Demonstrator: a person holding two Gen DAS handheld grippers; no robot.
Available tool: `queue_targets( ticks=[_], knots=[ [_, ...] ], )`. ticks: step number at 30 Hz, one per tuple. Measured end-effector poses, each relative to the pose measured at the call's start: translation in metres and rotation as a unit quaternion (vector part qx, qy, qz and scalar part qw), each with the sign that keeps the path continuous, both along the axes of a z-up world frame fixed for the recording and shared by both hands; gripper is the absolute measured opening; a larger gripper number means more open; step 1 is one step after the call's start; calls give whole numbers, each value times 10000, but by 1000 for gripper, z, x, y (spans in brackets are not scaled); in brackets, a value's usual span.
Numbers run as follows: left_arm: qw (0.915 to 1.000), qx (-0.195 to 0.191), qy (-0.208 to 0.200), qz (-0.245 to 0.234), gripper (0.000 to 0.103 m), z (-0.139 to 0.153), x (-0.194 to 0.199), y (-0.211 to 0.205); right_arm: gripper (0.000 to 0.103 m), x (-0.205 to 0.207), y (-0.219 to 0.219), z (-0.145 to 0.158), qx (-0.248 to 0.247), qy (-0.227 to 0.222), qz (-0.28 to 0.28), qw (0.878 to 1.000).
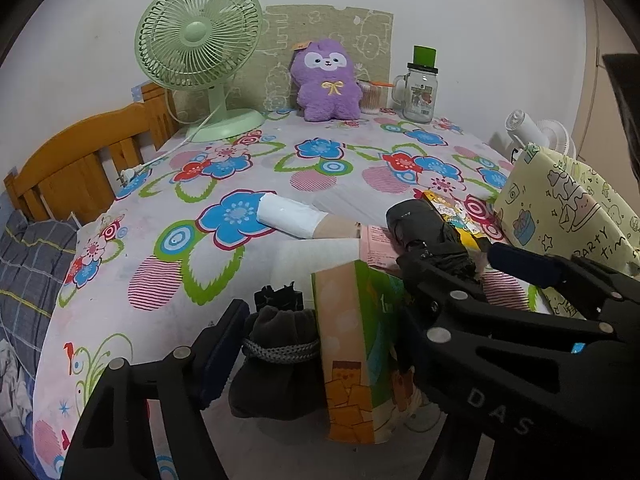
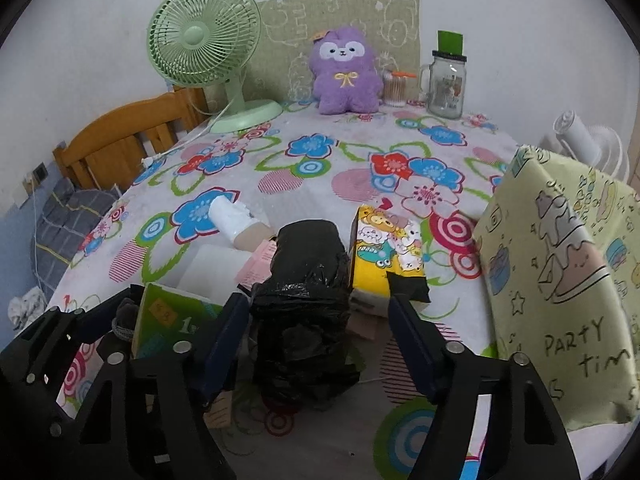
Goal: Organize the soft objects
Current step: 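Grasp the green-orange box with the left tool while the right tool grasps the black bundle, then lift the green-orange box with the left tool while the right tool lifts the black bundle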
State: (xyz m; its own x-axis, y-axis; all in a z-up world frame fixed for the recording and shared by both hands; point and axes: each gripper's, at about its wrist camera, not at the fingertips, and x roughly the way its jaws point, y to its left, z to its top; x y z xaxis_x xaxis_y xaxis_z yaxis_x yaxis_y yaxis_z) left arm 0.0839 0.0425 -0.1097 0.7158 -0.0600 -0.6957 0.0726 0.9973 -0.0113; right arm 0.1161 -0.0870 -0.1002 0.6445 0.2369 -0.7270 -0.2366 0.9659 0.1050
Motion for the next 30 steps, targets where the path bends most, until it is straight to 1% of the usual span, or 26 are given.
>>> queue_targets(
  ticks=[2, 4, 5, 9, 13, 15, 18, 23, 30],
  knots=[
    [10000, 22, 3, -29, 76, -1, 0, -1, 63, 2, 0, -2, 61, 90, 33, 9999],
    [9999, 77, -13, -71, 74, -1, 0, -4, 51, 3, 0, -4, 194, 220, 85, 9995],
    [9999, 103, -25, -80, 72, -1, -1, -5, 51, 4, -1, -5, 272, 289, 84, 9992],
    [9997, 187, -55, -112, 67, 1, -3, -9, 47, 2, -1, -3, 268, 240, 109, 9993],
    [9998, 167, -73, -77, 62, 2, -4, -10, 47, -1, -5, 0, 268, 164, 51, 9995],
    [9998, 178, -80, -53, 56, 3, -4, -11, 47, -3, -8, 2, 278, 139, 20, 9995],
    [9997, 196, -110, 11, 53, 7, -8, -11, 47, -7, -12, 5, 280, 90, -11, 9996],
    [9996, 226, -151, 60, 50, 11, -13, -12, 47, -15, -18, 11, 239, 10, -29, 9997],
    [9994, 279, -190, 77, 51, 15, -19, -16, 47, -24, -23, 17, 198, -74, -49, 9998]
  ],
)
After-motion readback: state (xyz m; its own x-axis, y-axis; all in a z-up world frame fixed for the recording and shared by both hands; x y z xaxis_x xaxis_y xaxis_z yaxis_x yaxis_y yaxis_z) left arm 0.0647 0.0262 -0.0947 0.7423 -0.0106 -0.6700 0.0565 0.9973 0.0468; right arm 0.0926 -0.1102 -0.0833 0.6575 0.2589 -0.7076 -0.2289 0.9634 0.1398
